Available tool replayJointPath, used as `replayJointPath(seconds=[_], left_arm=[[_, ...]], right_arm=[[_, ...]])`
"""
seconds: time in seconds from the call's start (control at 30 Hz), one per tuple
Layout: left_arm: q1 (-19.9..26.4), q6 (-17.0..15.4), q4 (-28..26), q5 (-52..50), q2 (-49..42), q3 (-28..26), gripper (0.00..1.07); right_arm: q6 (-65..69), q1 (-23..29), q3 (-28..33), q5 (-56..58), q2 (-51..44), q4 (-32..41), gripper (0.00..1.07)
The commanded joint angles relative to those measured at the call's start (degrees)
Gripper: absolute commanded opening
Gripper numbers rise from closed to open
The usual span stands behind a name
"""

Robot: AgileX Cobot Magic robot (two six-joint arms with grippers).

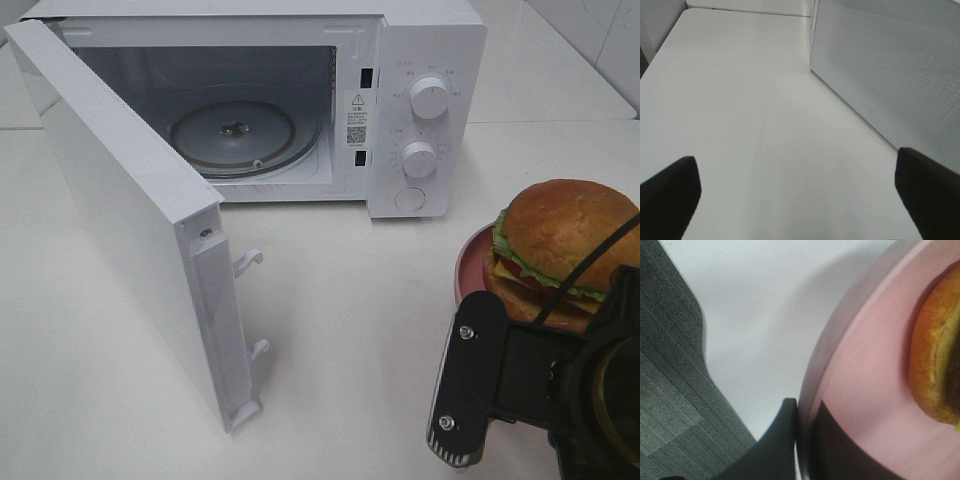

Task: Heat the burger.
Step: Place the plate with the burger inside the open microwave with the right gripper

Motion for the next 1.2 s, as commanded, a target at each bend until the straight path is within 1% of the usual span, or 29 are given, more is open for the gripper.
replayJointPath(seconds=[0.03, 0.17, 0.43, 0.8, 1.03, 1.2], left_arm=[[0.11, 0.11, -0.23, -0.80, -0.92, 0.11, 0.98], [0.11, 0.11, -0.23, -0.80, -0.92, 0.11, 0.98], [0.11, 0.11, -0.23, -0.80, -0.92, 0.11, 0.98], [0.11, 0.11, -0.23, -0.80, -0.92, 0.11, 0.98], [0.11, 0.11, -0.23, -0.80, -0.92, 0.11, 0.98], [0.11, 0.11, -0.23, -0.80, -0.92, 0.11, 0.98]], right_arm=[[-1.66, 0.34, 0.06, 0.92, -0.63, -4.35, 0.00], [-4.70, 0.34, 0.06, -1.03, -0.63, -5.73, 0.00], [-8.54, 0.34, 0.06, -4.13, -0.63, -5.96, 0.00], [-8.48, 0.34, 0.06, -5.61, -0.63, -6.13, 0.00], [-9.40, 0.11, 0.06, -8.54, -0.63, -6.65, 0.00], [-12.66, 0.11, 0.06, -10.54, -0.63, -8.94, 0.00]])
